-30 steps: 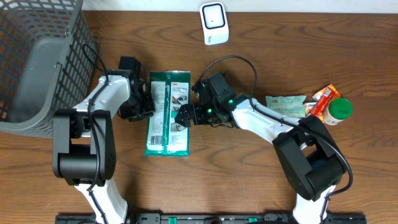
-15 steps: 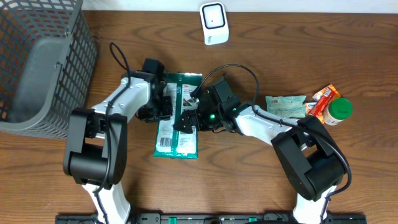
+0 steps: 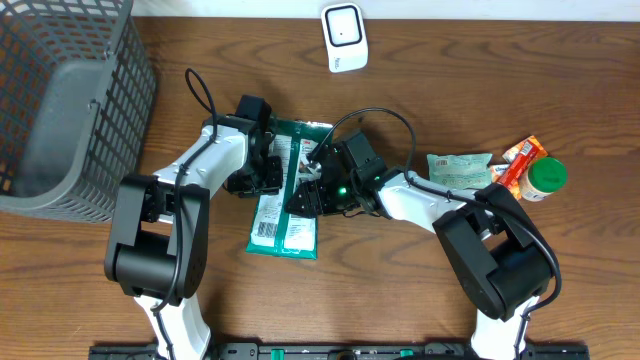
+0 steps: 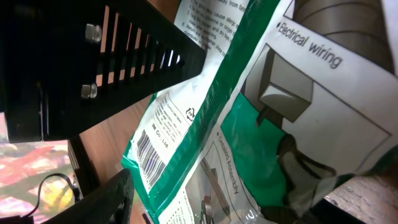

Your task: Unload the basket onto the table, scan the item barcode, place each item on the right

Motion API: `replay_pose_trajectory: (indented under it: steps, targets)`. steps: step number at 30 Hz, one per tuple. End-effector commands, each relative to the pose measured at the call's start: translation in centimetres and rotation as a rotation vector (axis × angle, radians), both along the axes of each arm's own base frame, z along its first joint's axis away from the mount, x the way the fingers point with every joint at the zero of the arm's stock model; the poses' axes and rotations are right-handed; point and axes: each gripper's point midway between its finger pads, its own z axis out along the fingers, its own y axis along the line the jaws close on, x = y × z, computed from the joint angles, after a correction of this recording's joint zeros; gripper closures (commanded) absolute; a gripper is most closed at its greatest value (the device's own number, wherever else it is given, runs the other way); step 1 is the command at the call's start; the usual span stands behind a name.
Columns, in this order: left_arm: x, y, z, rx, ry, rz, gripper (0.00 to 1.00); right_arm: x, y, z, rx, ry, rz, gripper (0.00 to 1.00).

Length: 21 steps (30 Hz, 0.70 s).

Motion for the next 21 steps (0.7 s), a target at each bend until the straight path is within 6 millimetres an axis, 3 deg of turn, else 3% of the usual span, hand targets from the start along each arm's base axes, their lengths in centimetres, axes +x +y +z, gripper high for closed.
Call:
replay_pose_trajectory:
  steps: [1, 2, 4, 5, 6, 14, 17, 21]
  targets:
    - [-2.8, -0.8, -3.0, -0.011, 0.116, -0.029, 0.66, -0.6, -0.1, -1.2, -0.025, 0.008, 0.012, 0.38]
    - [-2.8, -1.0, -3.0, -0.011, 0.116, -0.034, 0.66, -0.6, -0.1, -1.2, -0.025, 0.008, 0.012, 0.43]
    - [-2.8, -1.3, -3.0, -0.012, 0.109, -0.044, 0.66, -0.6, -0.1, -1.2, -0.025, 0.001, 0.018, 0.65]
    - [-2.7, -1.5, -3.0, -0.013, 0.105, -0.048, 0.66, -0.6, -0.2, -1.3, -0.030, -0.005, 0.019, 0.88]
    - [-2.7, -1.6, -3.0, -0.014, 0.102, -0.052, 0.66, -0.6, -0.3, -1.3, -0.035, -0.004, 0.015, 0.99]
    - [-1.9, -1.7, -2.2, -0.021, 0.069, -0.048, 0.66, -0.3, -1.3, -1.5, -0.053, 0.009, 0.004, 0.99]
    - [-0.6, -1.4, -0.2, -0.037, 0.005, -0.031, 0.66, -0.2, -1.9, -1.4, -0.060, 0.006, 0.009, 0.99]
    - [1.8, 0.6, 3.9, 0.005, -0.137, 0.068, 0.61, -0.3, -2.1, -0.3, -0.056, -0.027, 0.031, 0.99]
